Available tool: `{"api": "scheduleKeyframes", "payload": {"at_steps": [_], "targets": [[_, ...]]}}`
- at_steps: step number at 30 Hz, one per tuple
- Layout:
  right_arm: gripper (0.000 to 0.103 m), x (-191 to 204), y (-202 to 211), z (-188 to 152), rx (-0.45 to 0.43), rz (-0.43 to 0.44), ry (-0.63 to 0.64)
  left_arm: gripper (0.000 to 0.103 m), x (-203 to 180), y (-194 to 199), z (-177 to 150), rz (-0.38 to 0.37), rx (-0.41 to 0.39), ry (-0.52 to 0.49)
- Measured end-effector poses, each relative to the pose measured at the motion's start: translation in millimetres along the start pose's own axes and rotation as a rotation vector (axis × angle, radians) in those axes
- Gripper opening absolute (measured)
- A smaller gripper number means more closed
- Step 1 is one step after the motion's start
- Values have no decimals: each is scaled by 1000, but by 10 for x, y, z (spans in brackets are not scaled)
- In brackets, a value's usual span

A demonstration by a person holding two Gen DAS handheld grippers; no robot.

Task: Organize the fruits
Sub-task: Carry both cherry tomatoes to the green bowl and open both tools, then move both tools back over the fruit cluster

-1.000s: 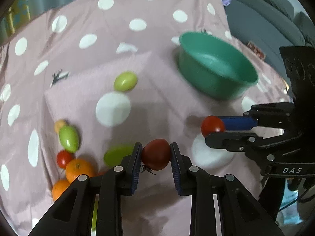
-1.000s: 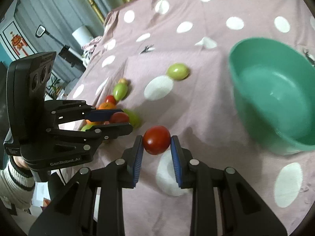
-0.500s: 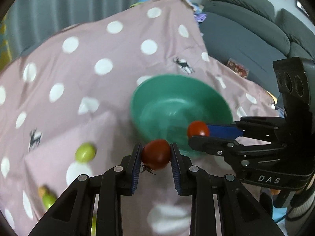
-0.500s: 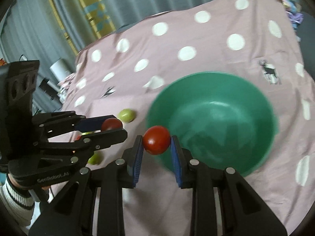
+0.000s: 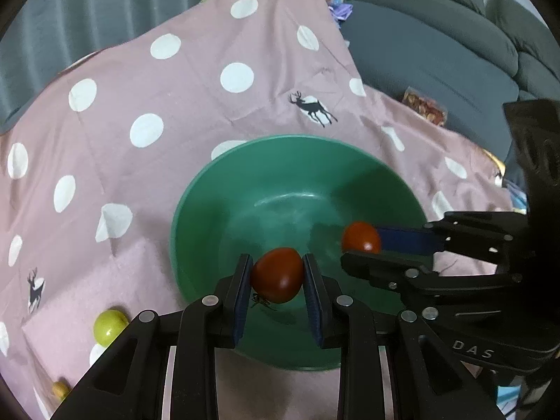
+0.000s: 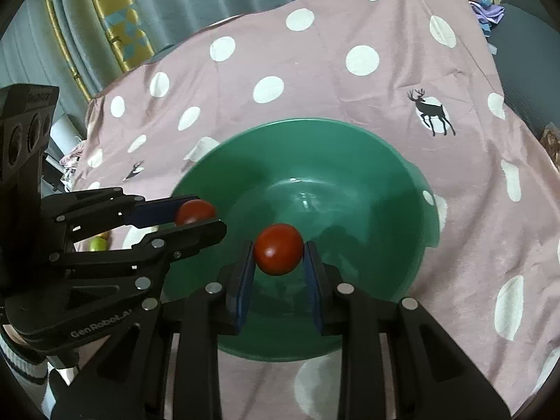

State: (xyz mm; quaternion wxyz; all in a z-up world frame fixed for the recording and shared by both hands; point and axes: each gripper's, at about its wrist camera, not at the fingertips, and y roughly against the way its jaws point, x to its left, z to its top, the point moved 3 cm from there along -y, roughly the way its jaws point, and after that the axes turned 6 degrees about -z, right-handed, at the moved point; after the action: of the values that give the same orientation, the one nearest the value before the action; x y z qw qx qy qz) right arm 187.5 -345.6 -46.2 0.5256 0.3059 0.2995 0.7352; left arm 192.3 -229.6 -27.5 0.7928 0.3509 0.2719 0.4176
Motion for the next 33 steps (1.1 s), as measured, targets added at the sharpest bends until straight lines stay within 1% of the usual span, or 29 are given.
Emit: {"api": "scheduleKeyframes", "payload": {"at_steps": [2,6,9,12,13,14,16,17,22,25,27,29,33], "targets": [[30,-25,-25,9,6,-8,-3,29,2,-49,-12,-4,15,1],[30,-41,-30,8,8,-16,-9,29,-1,-60,-16,8,14,-2],[31,-50,5,1,3,-20,-14,29,-23,-10,-16,31,3,-11],[35,-44,101,-4,-14,-18,-22,30,-42,64,-25,57,-12,-28],[37,-36,132,-4,-20,-17,-23,35,-42,93,-29,67,-15,-33],[38,-27,173,-3,-27,-17,-24,46,-44,124,-33,77,-20,-34],[43,-5,244,1,-41,-15,-24,58,-42,215,-49,94,-41,-31],[43,11,288,-1,-49,-17,-21,60,-35,250,-52,98,-48,-29],[45,97,510,-25,-86,-10,-20,61,-30,515,-93,119,-80,-18],[49,162,644,-50,-103,5,-19,70,-1,693,-150,130,-100,1],[51,227,724,-74,-109,11,-14,71,39,804,-202,134,-109,21],[51,306,779,-111,-108,18,-1,71,129,948,-313,125,-113,59],[54,462,830,-210,-95,44,17,71,396,1198,-592,147,-109,166]]}}
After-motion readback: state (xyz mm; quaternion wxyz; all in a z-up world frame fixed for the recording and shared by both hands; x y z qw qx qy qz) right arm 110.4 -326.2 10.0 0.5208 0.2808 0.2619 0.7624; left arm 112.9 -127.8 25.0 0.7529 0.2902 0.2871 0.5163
